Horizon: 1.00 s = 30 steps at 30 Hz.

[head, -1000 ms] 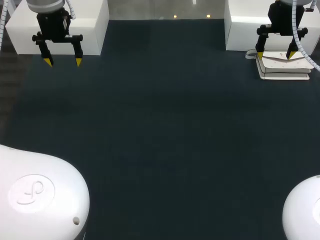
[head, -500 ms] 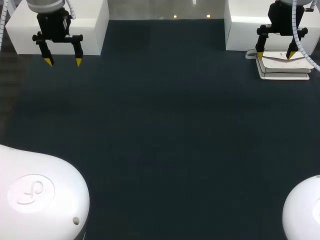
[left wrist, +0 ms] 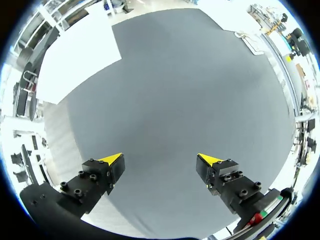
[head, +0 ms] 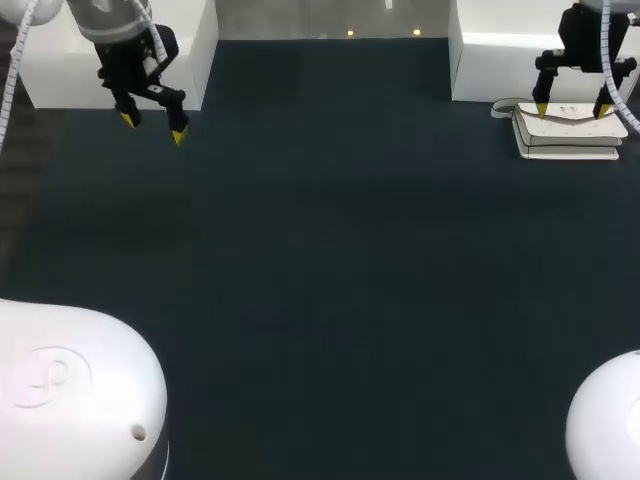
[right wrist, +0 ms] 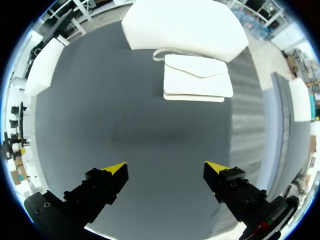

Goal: Pick up the bag, open it, inspect its contents, close it, and place it on the opposite side

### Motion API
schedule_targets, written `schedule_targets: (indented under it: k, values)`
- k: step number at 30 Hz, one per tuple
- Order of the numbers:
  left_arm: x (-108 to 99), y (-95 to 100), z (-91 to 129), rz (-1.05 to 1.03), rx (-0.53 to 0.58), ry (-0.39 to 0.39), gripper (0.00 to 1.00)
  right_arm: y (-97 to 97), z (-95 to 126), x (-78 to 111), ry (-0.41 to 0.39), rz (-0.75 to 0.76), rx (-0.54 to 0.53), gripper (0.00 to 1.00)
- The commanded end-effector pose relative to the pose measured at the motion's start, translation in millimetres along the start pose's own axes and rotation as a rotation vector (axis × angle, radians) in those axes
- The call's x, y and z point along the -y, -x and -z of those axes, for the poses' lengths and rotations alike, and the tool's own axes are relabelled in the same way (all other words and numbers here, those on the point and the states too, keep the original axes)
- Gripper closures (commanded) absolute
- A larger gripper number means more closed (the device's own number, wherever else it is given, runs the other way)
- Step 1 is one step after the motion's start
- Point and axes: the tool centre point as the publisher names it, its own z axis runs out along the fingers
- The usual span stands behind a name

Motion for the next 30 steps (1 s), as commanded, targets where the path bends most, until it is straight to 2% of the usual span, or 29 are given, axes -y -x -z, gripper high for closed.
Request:
schedule_targets:
  k: [1, 13, 23, 30]
  values:
    - [-5.7, -8.6, -8.1, -0.488, -0.059, -0.237, 0.00, 24.3, -13.2, -14.3, -0.007, -0.005, -0.046, 0.00]
    - [-1.1, -29.6, -17.8, -0.960, -0.182, -0.517, 0.00, 77.6, -34.4, -35.8, 0.009, -0.039, -0.165, 0.00]
    - [22.5, -43.0, -30.9, -1.106, -0.296, -0.607, 0.00, 102.2, -47.6, -48.6, 0.000, -0.062, -0.210, 0.00]
    - [31.1, -50.2, -39.8, -1.154, -0.345, -0.633, 0.00, 112.6, -54.1, -59.5, 0.006, -0.063, -0.237, 0.00]
